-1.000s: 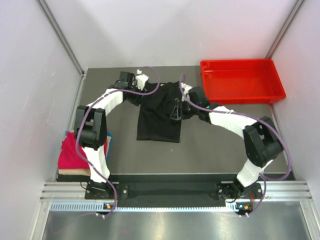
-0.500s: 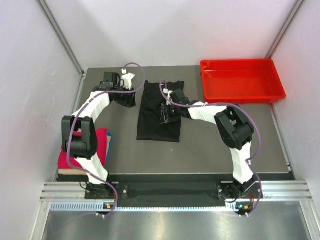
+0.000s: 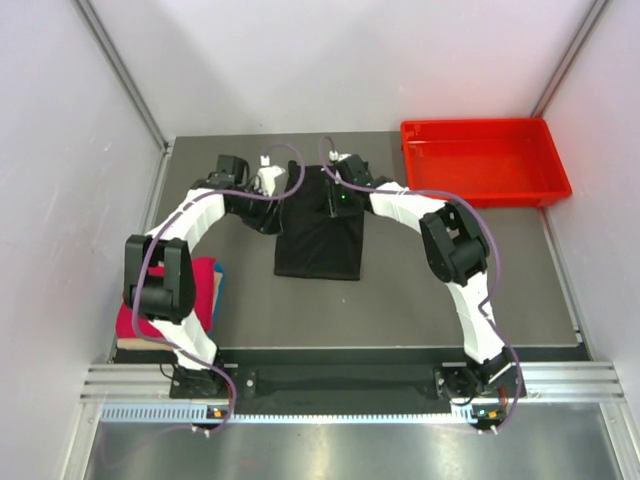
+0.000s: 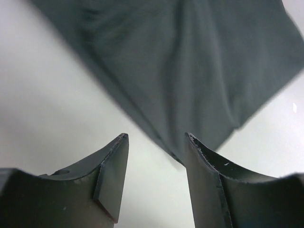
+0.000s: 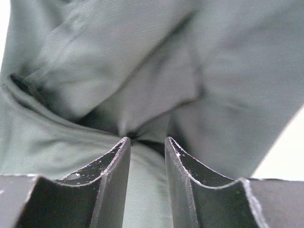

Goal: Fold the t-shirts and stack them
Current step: Fold the tshirt

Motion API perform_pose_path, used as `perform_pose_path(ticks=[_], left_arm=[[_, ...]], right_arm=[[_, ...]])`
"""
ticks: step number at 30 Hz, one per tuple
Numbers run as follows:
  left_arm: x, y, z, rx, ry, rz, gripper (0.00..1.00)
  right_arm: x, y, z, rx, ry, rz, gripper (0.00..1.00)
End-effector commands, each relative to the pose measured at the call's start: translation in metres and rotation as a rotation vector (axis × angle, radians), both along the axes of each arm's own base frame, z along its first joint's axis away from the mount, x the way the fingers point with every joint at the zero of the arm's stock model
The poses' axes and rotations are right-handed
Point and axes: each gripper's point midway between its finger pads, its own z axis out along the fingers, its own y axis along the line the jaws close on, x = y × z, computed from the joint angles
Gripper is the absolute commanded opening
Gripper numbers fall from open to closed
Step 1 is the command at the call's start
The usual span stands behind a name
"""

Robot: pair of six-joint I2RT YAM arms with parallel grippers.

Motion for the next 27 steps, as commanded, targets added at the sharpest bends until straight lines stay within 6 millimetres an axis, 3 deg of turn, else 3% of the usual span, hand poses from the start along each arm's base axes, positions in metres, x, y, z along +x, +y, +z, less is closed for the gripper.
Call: perform_pose_path(ticks=[1,2,4,6,9,10,11,14,15,18,21,27], left_arm=[[-0.035,-0.026,0.011,0.042,-0.080,-0.217,0.55],[-0.044,-0.026,0.000,0.081,-0.079,-0.246,0.55],[-0.057,-0.039,-0.004,0.136,-0.142,-0.357,0.57],[-0.065,-0.038,-0.021,0.220,-0.179,-0.400,0.61],[-0.077,-0.042,-0.034,0.298,-0.274,-0.505,0.62],[-0.076,-0.044,-0.030,0.309,-0.334,-0.536,0.63],[-0.079,-0.042,-0.037,0.313,-0.353,-0.546,0.64],[-0.081,-0.039,-0.037,0.325,-0.398,-0.568,0.64],[-0.082,-0.039,-0.038,0.327,-0.399,-0.569,0.64],[-0.087,-0.039,-0.048,0.319,-0.402,-0.595,0.64],[-0.092,-0.035,-0.059,0.335,-0.400,-0.602,0.64],[-0.086,-0.021,-0.072,0.414,-0.399,-0.571,0.61]], right_arm=[[0.025,-0.025,0.029,-0.052,-0.074,-0.066,0.37],[0.026,-0.027,0.045,-0.044,-0.099,-0.068,0.38],[0.024,-0.036,0.055,-0.060,-0.114,-0.082,0.40],[0.015,-0.042,0.069,-0.057,-0.121,-0.078,0.42],[-0.021,-0.049,0.073,-0.012,-0.071,-0.060,0.46],[-0.031,-0.047,0.074,0.024,-0.062,-0.053,0.47],[-0.055,-0.055,0.067,0.056,-0.009,-0.080,0.48],[-0.084,-0.055,0.069,0.148,0.033,-0.120,0.52],[-0.103,-0.059,0.051,0.148,0.088,-0.119,0.53],[-0.133,-0.054,0.040,0.198,0.146,-0.121,0.55],[-0.154,-0.052,0.024,0.205,0.197,-0.127,0.56],[-0.169,-0.046,0.009,0.242,0.256,-0.129,0.54]])
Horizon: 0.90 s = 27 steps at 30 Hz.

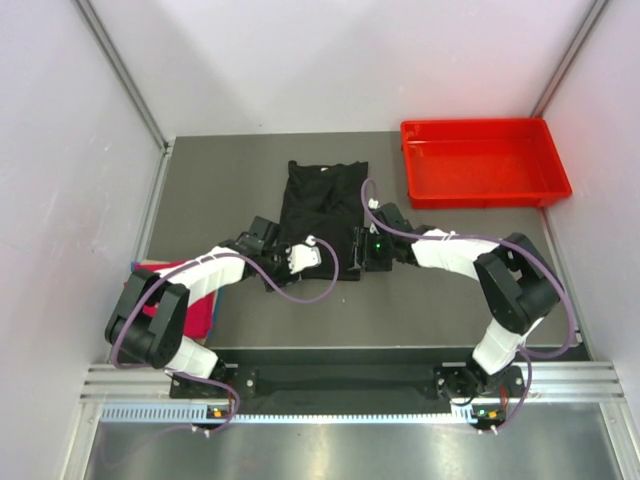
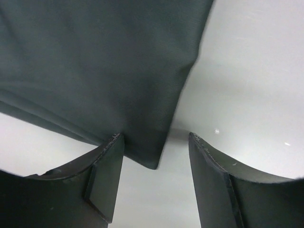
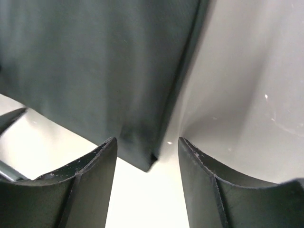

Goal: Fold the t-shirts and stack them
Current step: Fold the tshirt

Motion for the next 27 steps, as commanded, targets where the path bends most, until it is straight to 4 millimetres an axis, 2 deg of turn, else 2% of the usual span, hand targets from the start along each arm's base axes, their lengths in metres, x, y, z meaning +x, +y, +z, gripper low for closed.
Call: perform_pose_path(ticks=[1,5,8,11,12,13,14,15,18,21,25,27], left_arm=[[0.018,0.002,0.006,0.016,-0.095,0.003,0.61],[0.017,0.005,0.002,0.027,-0.099,0.008,0.59],[0.016,0.005,0.003,0.026,-0.094,0.013,0.54],[0.014,0.003,0.004,0.015,-0.087,0.005,0.32],[0.013,0.002,0.004,0.010,-0.084,0.004,0.25],[0.013,0.001,0.003,0.002,-0.077,0.011,0.09],[0.015,-0.001,0.006,-0.008,-0.081,0.014,0.01],[0.015,-0.002,0.005,-0.011,-0.069,0.023,0.00],[0.012,-0.003,0.011,-0.028,-0.012,0.090,0.00],[-0.002,-0.003,0.020,-0.045,0.056,0.113,0.00],[-0.036,-0.003,0.022,-0.060,0.138,0.086,0.00],[-0.063,-0.002,0.025,-0.042,0.209,0.052,0.00]], right_arm=[[0.005,0.018,0.014,0.100,-0.029,-0.016,0.54],[-0.007,0.023,-0.002,0.119,0.028,-0.010,0.50],[-0.014,0.027,-0.007,0.144,0.063,0.003,0.43],[-0.017,0.025,-0.008,0.143,0.064,0.005,0.29],[-0.016,0.025,-0.009,0.140,0.065,0.005,0.20],[-0.017,0.025,-0.009,0.138,0.070,0.005,0.15],[-0.015,0.027,-0.009,0.139,0.067,0.013,0.05],[-0.015,0.027,-0.009,0.144,0.076,0.019,0.00],[-0.016,0.029,-0.003,0.156,0.072,0.032,0.00],[-0.023,0.026,0.004,0.149,0.073,0.055,0.00],[-0.047,0.021,0.009,0.148,0.093,0.100,0.00],[-0.069,0.017,0.004,0.139,0.140,0.131,0.00]])
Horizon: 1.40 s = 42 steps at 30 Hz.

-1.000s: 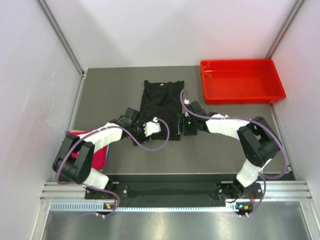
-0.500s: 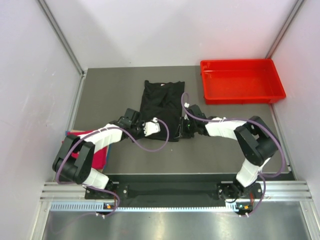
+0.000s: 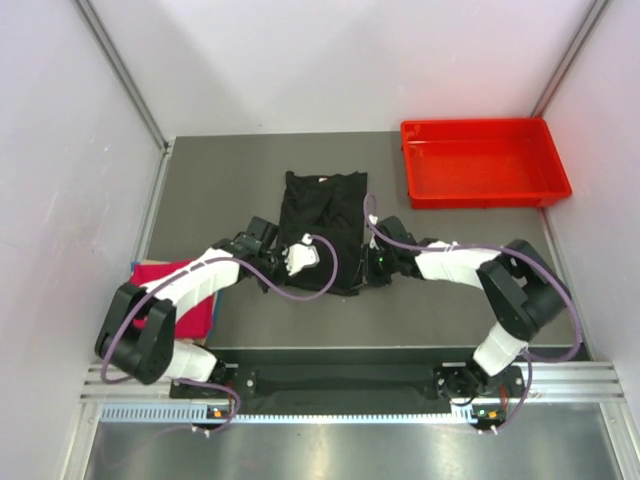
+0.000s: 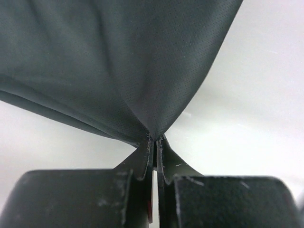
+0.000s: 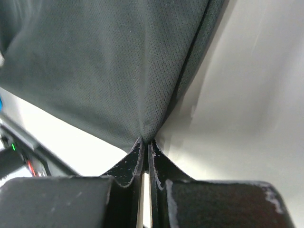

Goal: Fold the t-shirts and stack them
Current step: Fold the tshirt

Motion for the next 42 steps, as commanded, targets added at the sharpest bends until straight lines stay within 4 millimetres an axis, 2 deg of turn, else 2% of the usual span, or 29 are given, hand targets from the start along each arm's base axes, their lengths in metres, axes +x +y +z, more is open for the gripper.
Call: perform_pose_path(ticks=[1,2,3,6,7,8,9,13,15,18,19,20,21,22,23,24,25,26,27,28,29,30,31,32,34,35,36,38,42], left_arm=[[-0.054,-0.004,0.013,-0.022,0.146,-0.050,0.00],[-0.063,-0.003,0.016,-0.016,0.165,-0.064,0.00],[-0.083,0.002,0.021,-0.002,0.216,-0.080,0.00],[-0.118,0.014,0.035,0.009,0.298,-0.102,0.00],[-0.128,0.017,0.038,0.006,0.321,-0.108,0.00],[-0.135,0.020,0.041,0.005,0.332,-0.114,0.00],[-0.139,0.021,0.048,-0.009,0.314,-0.126,0.00],[-0.127,0.015,0.068,-0.058,0.234,-0.072,0.00],[-0.112,0.012,0.070,-0.054,0.212,-0.022,0.00],[-0.075,0.007,0.076,-0.036,0.151,0.069,0.00],[-0.058,0.004,0.088,-0.047,0.116,0.094,0.00],[-0.039,0.010,0.085,-0.045,0.123,0.152,0.00],[-0.018,0.009,0.100,-0.078,0.081,0.182,0.00],[-0.002,0.011,0.104,-0.099,0.067,0.217,0.00],[0.014,0.013,0.098,-0.103,0.087,0.245,0.00],[0.042,0.018,0.112,-0.142,0.041,0.297,0.00],[0.054,0.020,0.113,-0.148,0.038,0.316,0.00],[0.066,0.020,0.102,-0.139,0.072,0.332,0.00],[0.081,0.016,0.113,-0.157,0.047,0.323,0.00],[0.089,0.013,0.111,-0.157,0.048,0.320,0.00],[0.098,0.010,0.099,-0.146,0.073,0.321,0.00],[0.113,0.007,0.108,-0.156,0.046,0.320,0.00],[0.123,0.008,0.105,-0.142,0.036,0.332,0.00],[0.132,0.009,0.091,-0.117,0.057,0.344,0.00],[0.152,0.012,0.092,-0.090,0.026,0.366,0.00],[0.159,0.013,0.079,-0.071,0.050,0.375,0.00],[0.169,0.012,0.083,-0.074,0.034,0.383,0.00],[0.179,0.013,0.073,-0.070,0.045,0.398,0.00],[0.203,0.005,0.073,-0.105,0.005,0.413,0.00]], right_arm=[[-0.041,0.001,0.017,0.024,0.025,0.106,0.00],[-0.054,-0.002,0.014,0.014,0.048,0.124,0.00],[-0.071,-0.001,0.014,0.006,0.072,0.159,0.00],[-0.110,-0.003,0.024,0.017,0.112,0.211,0.00],[-0.118,-0.003,0.035,0.042,0.107,0.214,0.00],[-0.127,-0.006,0.036,0.045,0.123,0.220,0.00],[-0.139,-0.006,0.040,0.051,0.145,0.242,0.00],[-0.150,-0.003,0.064,0.119,0.151,0.252,0.00],[-0.138,-0.007,0.068,0.116,0.137,0.227,0.00],[-0.105,-0.011,0.078,0.128,0.106,0.203,0.00],[-0.090,-0.009,0.083,0.130,0.073,0.211,0.00],[-0.073,-0.016,0.085,0.121,0.060,0.172,0.00],[-0.062,-0.018,0.085,0.114,0.047,0.166,0.00],[-0.048,-0.018,0.084,0.105,0.033,0.165,0.00],[-0.038,-0.021,0.082,0.102,0.030,0.152,0.00],[-0.021,-0.027,0.081,0.106,0.020,0.119,0.00],[-0.008,-0.027,0.077,0.101,0.022,0.109,0.00],[0.007,-0.029,0.079,0.108,0.000,0.087,0.00],[0.016,-0.029,0.070,0.099,0.014,0.077,0.00],[0.031,-0.026,0.075,0.103,-0.012,0.071,0.00],[0.045,-0.029,0.075,0.103,-0.023,0.047,0.00],[0.054,-0.028,0.074,0.105,-0.027,0.037,0.00],[0.067,-0.027,0.070,0.104,-0.023,0.022,0.00],[0.078,-0.030,0.069,0.111,-0.029,0.000,0.00],[0.097,-0.029,0.067,0.117,-0.032,-0.032,0.00],[0.107,-0.033,0.065,0.111,-0.046,-0.056,0.00],[0.114,-0.035,0.065,0.106,-0.057,-0.073,0.00],[0.129,-0.041,0.061,0.092,-0.067,-0.110,0.00],[0.147,-0.048,0.056,0.093,-0.076,-0.168,0.00]])
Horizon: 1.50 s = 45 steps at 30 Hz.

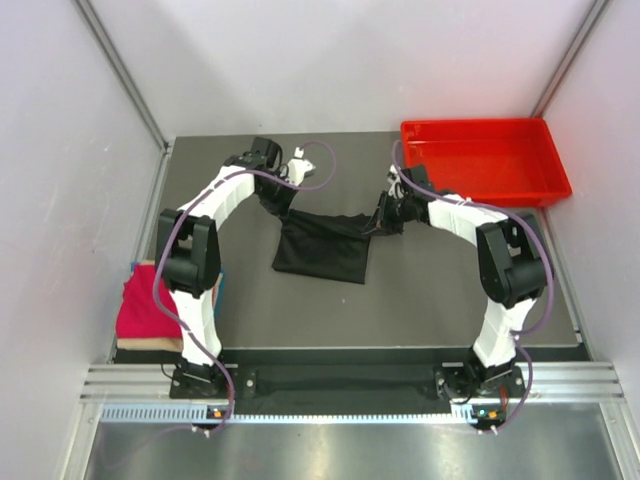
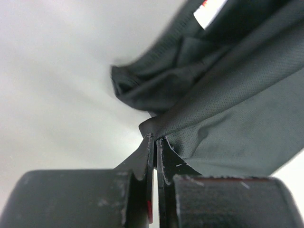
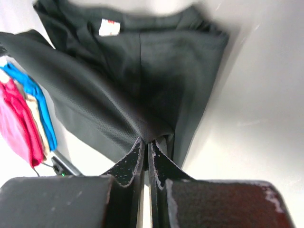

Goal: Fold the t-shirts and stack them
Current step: Fold the tshirt

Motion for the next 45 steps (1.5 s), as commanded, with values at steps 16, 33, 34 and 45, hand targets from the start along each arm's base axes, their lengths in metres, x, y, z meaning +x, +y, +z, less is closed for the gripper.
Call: perform_pose_path(ticks=[16,33,34,45], left_arm=[[0.096,0.001,-0.001,-0.020,-0.216,0.180,0.39],[0.051,0.007,0.022,-0.312,-0.173,0.410,0.59],[0.050,0.006,0.016,-0.318,-0.157,0.410,0.61],[0.058,-0.002,-0.013,-0.330,-0.075,0.422,0.62]], right_arm=[[0.086,-0.023,0.009,-0.042,-0.148,-0.243,0.46],[0.074,-0.004,0.037,-0.294,-0.425,-0.108,0.63],[0.078,-0.003,0.034,-0.300,-0.424,-0.104,0.62],[0.105,0.001,0.013,-0.376,-0.438,-0.099,0.00]])
